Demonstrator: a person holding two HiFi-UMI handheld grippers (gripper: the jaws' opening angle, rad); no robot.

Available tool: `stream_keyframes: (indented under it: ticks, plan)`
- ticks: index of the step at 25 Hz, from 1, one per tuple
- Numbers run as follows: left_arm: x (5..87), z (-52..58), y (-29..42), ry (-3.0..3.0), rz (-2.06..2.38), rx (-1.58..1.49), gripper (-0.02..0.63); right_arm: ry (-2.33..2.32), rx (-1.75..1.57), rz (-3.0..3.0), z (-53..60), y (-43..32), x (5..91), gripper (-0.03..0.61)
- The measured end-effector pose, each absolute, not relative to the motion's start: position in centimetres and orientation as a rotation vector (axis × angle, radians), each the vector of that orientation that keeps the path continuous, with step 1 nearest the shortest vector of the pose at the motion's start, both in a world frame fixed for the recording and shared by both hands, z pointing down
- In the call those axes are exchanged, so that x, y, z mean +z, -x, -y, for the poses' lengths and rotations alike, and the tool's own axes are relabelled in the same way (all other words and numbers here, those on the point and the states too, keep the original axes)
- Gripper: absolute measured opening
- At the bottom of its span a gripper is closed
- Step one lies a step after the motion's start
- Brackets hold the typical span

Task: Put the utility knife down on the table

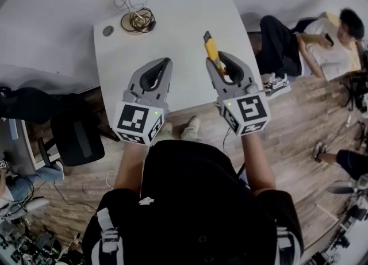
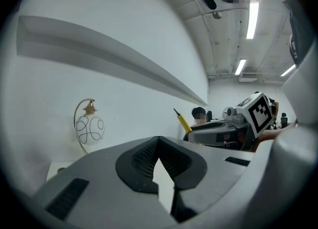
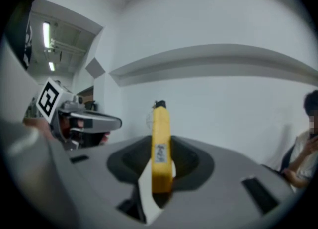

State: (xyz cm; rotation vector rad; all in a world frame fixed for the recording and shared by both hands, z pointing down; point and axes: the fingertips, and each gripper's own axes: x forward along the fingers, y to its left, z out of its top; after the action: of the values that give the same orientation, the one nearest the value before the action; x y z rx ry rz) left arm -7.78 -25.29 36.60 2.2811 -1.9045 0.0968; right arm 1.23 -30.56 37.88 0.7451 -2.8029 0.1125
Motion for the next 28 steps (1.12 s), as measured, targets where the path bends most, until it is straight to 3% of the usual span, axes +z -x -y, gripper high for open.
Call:
stream_keyframes:
  ticks: [28]
  plan:
    - [45.3, 20.9, 10.5, -2.062, 1.872, 0.245, 0.017, -0.229, 0.096, 2.46, 25.5, 4.1, 53.7, 0.14]
